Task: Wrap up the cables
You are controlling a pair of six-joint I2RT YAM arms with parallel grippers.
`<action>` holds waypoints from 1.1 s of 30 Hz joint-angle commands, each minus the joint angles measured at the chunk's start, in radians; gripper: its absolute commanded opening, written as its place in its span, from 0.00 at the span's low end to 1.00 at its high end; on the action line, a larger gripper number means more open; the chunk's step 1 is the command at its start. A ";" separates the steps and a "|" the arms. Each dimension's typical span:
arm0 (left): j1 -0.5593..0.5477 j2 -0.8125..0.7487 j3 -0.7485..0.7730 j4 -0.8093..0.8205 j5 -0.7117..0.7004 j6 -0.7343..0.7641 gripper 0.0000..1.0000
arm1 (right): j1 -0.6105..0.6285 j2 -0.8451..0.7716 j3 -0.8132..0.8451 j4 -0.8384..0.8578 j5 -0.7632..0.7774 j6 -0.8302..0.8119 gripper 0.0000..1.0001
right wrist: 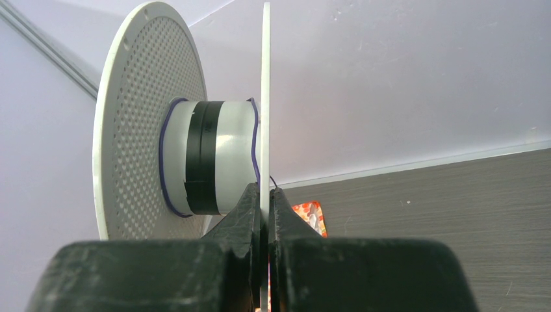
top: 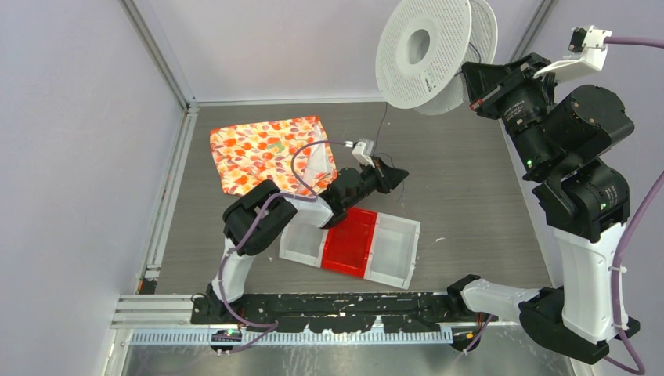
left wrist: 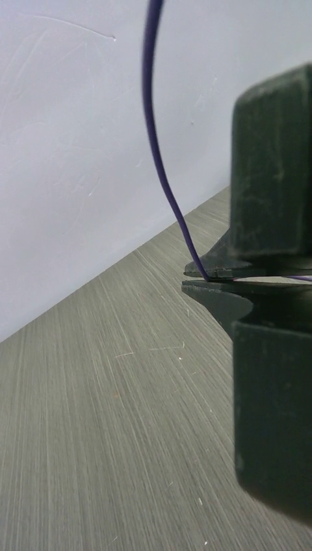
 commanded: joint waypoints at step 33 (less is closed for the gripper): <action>-0.021 -0.948 0.492 -1.839 0.562 0.704 0.00 | -0.023 0.247 -0.175 0.047 0.399 -0.327 0.00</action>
